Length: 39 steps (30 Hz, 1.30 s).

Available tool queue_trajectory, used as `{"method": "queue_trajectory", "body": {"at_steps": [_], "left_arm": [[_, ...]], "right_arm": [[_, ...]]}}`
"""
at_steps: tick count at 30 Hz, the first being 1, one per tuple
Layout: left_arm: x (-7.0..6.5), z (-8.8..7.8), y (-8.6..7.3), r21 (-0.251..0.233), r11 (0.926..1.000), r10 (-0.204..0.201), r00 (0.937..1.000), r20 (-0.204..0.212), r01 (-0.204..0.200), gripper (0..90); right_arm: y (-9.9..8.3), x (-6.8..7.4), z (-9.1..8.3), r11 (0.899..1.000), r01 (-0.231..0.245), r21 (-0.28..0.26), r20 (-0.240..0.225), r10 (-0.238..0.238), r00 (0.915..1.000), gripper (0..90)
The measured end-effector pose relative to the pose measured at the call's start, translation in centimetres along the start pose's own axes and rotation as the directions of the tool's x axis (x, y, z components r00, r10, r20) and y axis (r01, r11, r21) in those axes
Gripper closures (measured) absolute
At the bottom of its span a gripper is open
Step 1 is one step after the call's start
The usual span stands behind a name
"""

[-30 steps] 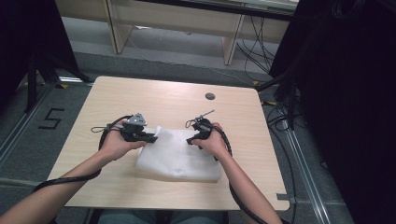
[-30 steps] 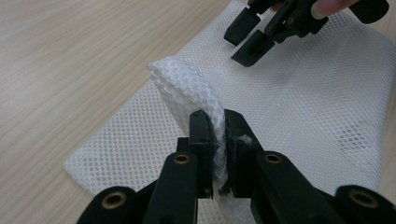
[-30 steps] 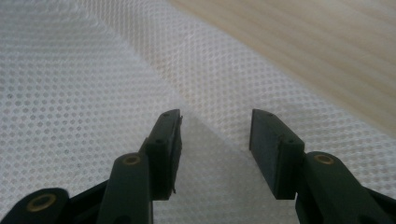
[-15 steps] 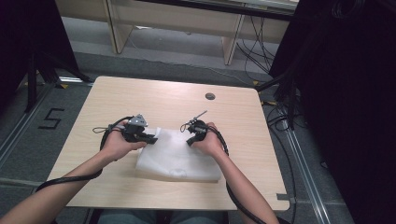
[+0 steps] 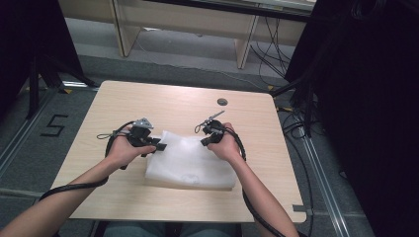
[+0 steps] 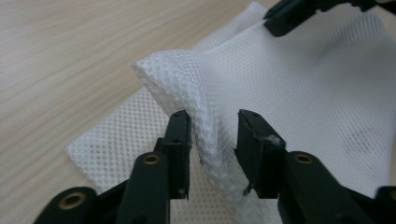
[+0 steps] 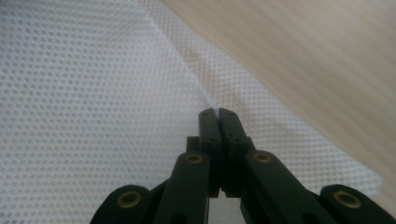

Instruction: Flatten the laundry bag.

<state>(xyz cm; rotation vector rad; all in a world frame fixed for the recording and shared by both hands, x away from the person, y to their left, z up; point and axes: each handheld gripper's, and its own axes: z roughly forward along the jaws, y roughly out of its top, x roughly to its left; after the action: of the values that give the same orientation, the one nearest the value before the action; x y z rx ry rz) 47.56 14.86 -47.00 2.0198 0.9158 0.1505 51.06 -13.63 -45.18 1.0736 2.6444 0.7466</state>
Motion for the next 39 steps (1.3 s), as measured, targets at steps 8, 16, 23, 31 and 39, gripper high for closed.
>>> {"method": "queue_trajectory", "body": {"at_steps": [8, 16, 23, 31, 39], "left_arm": [[1.9, -1.3, 0.7, -0.135, 0.9825, -0.133, 0.9908, -0.026, 0.128, 59.4], [2.5, -1.8, 1.4, -0.152, 0.9808, -0.138, 0.9856, -0.099, 0.122, 66.9], [3.3, 0.5, 1.0, -0.017, 0.9979, -0.065, 0.9869, -0.148, 0.063, 81.1], [3.7, 3.5, 1.4, 0.093, 0.9956, -0.009, 0.9991, -0.041, 0.013, 84.2], [3.7, 4.9, 1.1, 0.147, 0.9889, 0.023, 0.9997, -0.006, -0.022, 85.6]], "right_arm": [[0.2, -1.2, -2.4, 0.999, -0.024, -0.045, 0.034, 0.025, 0.9991, 90.0], [-0.3, -1.7, -2.4, 0.998, -0.028, -0.054, 0.040, 0.031, 0.9987, 90.0], [-0.1, -1.4, -3.0, 0.997, -0.026, -0.075, 0.041, 0.030, 0.9987, 90.0], [-0.3, -0.5, -4.5, 0.994, -0.037, -0.105, 0.003, 0.037, 0.9993, 90.0], [-0.8, 0.1, -5.9, 0.991, -0.035, -0.130, -0.011, 0.033, 0.9994, 90.0]]}}
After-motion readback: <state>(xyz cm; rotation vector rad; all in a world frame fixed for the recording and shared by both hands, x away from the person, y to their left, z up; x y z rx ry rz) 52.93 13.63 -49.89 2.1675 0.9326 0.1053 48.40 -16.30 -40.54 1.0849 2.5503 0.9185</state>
